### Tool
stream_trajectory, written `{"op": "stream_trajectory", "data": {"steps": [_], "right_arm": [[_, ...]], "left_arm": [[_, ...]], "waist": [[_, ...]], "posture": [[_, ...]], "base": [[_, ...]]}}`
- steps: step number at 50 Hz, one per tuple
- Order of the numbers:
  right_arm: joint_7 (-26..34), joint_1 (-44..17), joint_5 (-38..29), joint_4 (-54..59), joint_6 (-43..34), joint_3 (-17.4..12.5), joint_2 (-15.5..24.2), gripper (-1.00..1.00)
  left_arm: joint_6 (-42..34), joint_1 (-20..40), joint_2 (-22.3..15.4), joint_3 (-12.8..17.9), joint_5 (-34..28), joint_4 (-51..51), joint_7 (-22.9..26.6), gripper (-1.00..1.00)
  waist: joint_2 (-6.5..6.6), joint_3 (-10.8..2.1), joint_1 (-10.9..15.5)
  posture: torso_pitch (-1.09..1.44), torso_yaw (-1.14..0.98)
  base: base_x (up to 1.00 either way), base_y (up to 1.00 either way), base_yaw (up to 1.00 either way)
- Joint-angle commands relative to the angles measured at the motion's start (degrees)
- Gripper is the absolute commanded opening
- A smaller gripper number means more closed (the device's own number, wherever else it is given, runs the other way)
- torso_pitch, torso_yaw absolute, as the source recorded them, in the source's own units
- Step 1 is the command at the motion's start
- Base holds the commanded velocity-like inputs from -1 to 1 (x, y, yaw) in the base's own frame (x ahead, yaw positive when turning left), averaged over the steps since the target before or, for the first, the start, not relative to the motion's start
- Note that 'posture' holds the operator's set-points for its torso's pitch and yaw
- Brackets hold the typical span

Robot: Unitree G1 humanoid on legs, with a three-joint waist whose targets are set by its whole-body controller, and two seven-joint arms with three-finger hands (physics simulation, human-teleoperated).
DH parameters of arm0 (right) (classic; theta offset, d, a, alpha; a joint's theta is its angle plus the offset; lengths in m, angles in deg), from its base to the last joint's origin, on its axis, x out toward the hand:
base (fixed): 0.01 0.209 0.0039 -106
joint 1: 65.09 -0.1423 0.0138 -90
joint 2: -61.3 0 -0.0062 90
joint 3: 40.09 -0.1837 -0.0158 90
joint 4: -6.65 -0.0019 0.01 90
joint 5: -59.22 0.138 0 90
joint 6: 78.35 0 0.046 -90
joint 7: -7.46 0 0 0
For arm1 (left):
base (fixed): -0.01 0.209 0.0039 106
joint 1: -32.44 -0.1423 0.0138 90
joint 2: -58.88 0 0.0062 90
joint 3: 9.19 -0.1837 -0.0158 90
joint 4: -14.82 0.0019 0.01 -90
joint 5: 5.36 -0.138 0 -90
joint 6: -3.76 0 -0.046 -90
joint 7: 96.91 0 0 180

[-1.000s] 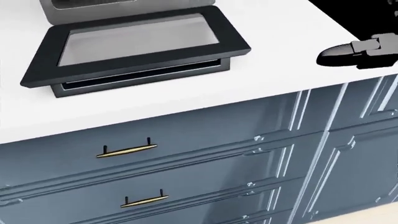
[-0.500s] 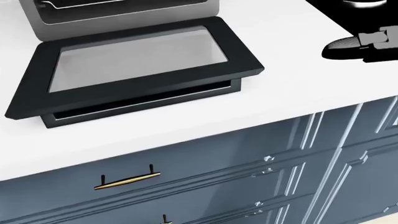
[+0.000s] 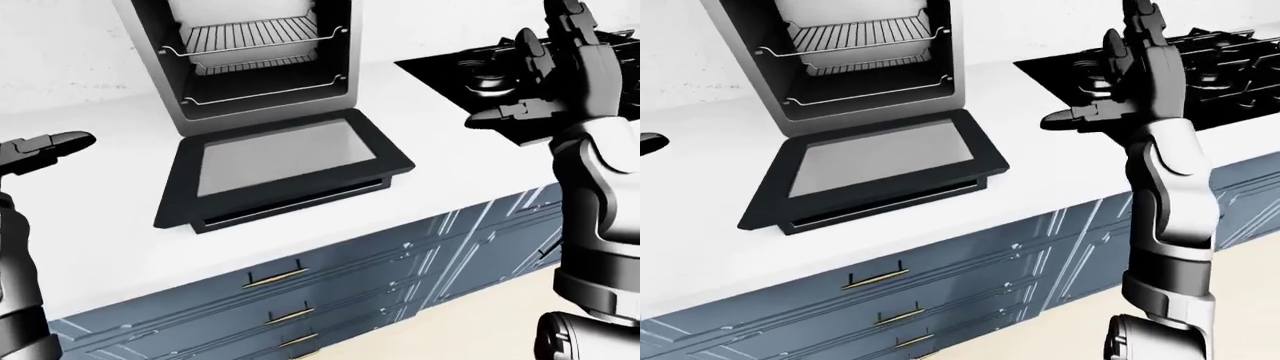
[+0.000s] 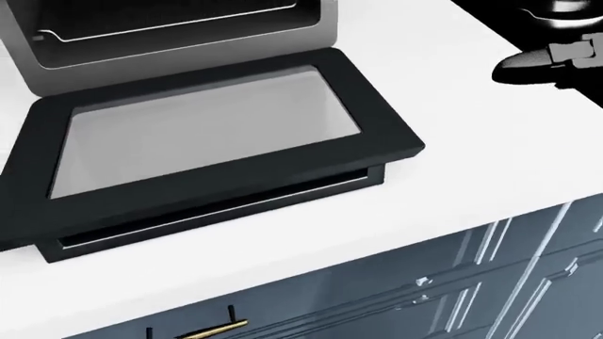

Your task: Close the toaster oven door.

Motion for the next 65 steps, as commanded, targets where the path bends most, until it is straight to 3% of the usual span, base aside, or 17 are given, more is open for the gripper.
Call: {"op": "stream_trajectory", "data": {"steps": [1,9,11,12,13,18,29,34,41,44,46,47,48,52,56,57,65], "right_arm": [[-0.09,-2.07,0.01,-1.28,1.38,-1.0,1.36,1.0],[-0.42,-2.05,0.23,-1.8,0.92,-1.29,1.55,1.0],[-0.58,-2.23,-0.1,-1.35,1.4,-1.14,1.56,1.0],[-0.75,-2.45,-0.26,-1.06,1.37,-1.09,1.62,1.0],[-1.12,-2.7,-1.06,-0.16,2.34,-0.97,1.72,1.0],[-1.63,-3.26,-1.55,0.89,2.89,-0.82,1.77,1.0],[-8.5,-6.73,0.78,4.76,-0.36,-1.38,2.38,1.0],[-6.39,-5.22,3.12,3.12,-3.34,-1.14,3.36,1.0],[-6.43,-5.01,0.76,3.32,-0.97,-1.05,3.09,1.0],[-6.44,-5.13,0.65,3.66,-0.77,-1.22,3.18,1.0],[-7.27,-5.65,0.0,4.51,-0.37,-1.15,3.19,1.0],[-7.66,-5.57,-1.98,5.05,0.83,-0.35,3.49,1.0],[-7.45,-5.51,-1.95,5.25,-0.33,-0.34,3.28,1.0],[-7.45,-5.77,0.04,4.6,-2.06,-1.18,3.18,1.0],[-9.07,-6.76,-2.22,6.75,-0.66,-0.56,3.45,1.0],[-9.25,-6.79,-3.36,7.38,0.19,-0.18,3.57,1.0],[-8.12,-6.59,-5.38,7.96,1.08,-0.24,4.03,1.0]], "left_arm": [[1.08,1.36,-1.17,0.18,0.05,-1.87,-0.01,1.0],[0.99,1.29,-1.31,0.34,0.19,-1.92,0.02,1.0],[0.98,1.33,-1.34,0.31,0.2,-1.95,-0.03,1.0],[0.92,1.35,-1.37,0.33,0.25,-1.98,-0.03,1.0],[0.99,1.32,-1.37,0.32,0.22,-1.95,-0.04,1.0],[0.95,1.46,-1.69,0.49,0.36,-1.8,-0.06,1.0],[0.87,1.33,-1.83,0.54,0.51,-1.92,-0.08,1.0],[0.85,1.34,-1.9,0.54,0.53,-1.93,-0.09,1.0],[0.52,1.12,-1.76,0.62,0.58,-2.5,-0.2,1.0],[0.66,1.41,-1.72,0.44,0.43,-2.15,-0.18,1.0],[0.74,1.45,-1.74,0.47,0.45,-2.03,-0.11,1.0],[0.78,1.46,-1.74,0.44,0.45,-1.96,-0.09,1.0],[0.82,1.46,-1.73,0.44,0.44,-1.92,-0.09,1.0],[0.79,1.5,-1.75,0.4,0.42,-1.92,-0.16,1.0],[0.79,1.71,-1.81,0.44,0.55,-1.46,-0.25,1.0],[0.63,1.83,-1.83,0.51,0.81,-1.24,-0.36,1.0],[2.98,2.01,-2.79,0.54,-0.76,1.76,-1.31,1.0]], "waist": [[1.11,-1.04,-0.45],[-3.66,-0.87,0.55],[-6.02,-1.22,0.83],[-7.99,-1.8,0.84],[-5.28,-0.51,0.6],[-3.91,-1.81,0.33],[-3.09,-1.07,-0.04],[-3.03,-1.73,0.74],[-2.73,-0.71,1.83],[-4.7,-0.58,2.41],[-7.2,0.23,2.47],[-9.29,-0.34,2.27],[-7.4,0.48,0.01],[-5.36,0.14,0.56],[-1.73,-0.4,-0.26],[-2.46,0.06,0.01],[-2.91,-0.82,0.31]], "posture": [[0.0,0.0],[0.0,0.0],[0.0,0.0],[0.0,0.0],[0.0,0.0],[0.0,0.0],[0.0,0.0],[0.0,0.0],[0.0,0.0],[0.0,0.0],[0.0,0.0],[0.0,0.0],[0.0,0.0],[0.0,0.0],[0.0,0.0],[0.0,0.0],[0.0,0.0]], "base": [[0.16,0.09,0.0],[0.17,0.08,0.0],[0.17,0.09,0.0],[0.12,0.03,0.0],[0.0,0.0,0.0],[0.0,0.0,0.0],[0.0,0.0,0.0],[0.0,0.0,0.09],[0.0,0.0,1.0],[0.0,0.0,1.0],[0.0,0.0,1.0],[0.0,0.0,1.0],[0.0,0.0,0.0],[0.0,0.0,0.0],[0.0,0.0,0.0],[0.0,0.0,0.0],[0.0,0.0,0.0]]}}
